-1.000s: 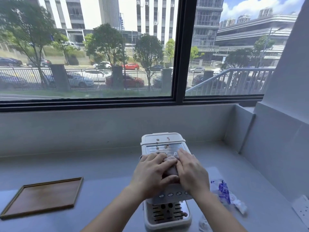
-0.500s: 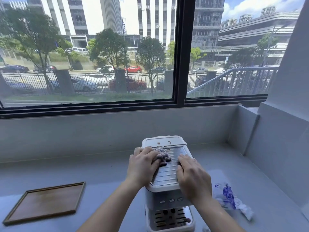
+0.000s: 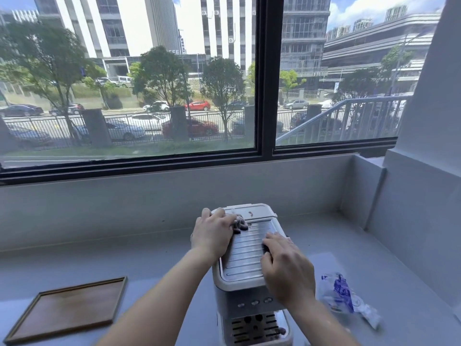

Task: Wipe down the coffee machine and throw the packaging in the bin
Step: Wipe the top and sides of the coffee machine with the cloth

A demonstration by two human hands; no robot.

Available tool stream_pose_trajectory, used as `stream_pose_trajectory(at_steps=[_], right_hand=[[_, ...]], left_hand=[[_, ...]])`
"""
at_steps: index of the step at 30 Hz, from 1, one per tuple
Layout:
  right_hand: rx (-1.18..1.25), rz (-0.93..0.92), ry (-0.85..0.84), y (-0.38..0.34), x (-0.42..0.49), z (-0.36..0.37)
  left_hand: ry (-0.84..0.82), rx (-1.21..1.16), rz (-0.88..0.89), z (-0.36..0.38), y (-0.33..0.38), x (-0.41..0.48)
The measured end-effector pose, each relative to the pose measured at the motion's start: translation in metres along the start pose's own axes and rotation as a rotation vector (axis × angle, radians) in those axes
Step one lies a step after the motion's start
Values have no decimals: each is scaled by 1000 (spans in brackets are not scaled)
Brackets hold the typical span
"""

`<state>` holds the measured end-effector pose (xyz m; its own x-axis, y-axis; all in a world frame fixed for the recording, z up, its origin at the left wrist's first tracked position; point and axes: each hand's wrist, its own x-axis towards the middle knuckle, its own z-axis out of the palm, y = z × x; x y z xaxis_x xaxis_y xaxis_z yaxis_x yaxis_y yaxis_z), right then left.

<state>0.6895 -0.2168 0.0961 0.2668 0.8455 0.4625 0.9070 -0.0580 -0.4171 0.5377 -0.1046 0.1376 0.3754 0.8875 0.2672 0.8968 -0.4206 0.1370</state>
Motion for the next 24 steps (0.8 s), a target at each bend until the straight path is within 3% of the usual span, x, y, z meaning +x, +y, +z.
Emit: stream_pose_trajectory(at_steps=[5, 10, 16, 24], right_hand=[[7, 5, 21, 0, 0, 1], [16, 5, 23, -1, 1, -1], [147, 65, 143, -2, -2, 1], [187, 39, 207, 2, -4, 4]], left_hand=[[72, 77, 71, 13, -8, -21], [42, 116, 6, 4, 4, -13], [88, 44, 256, 4, -2, -57], [-22, 113, 174, 11, 38, 2]])
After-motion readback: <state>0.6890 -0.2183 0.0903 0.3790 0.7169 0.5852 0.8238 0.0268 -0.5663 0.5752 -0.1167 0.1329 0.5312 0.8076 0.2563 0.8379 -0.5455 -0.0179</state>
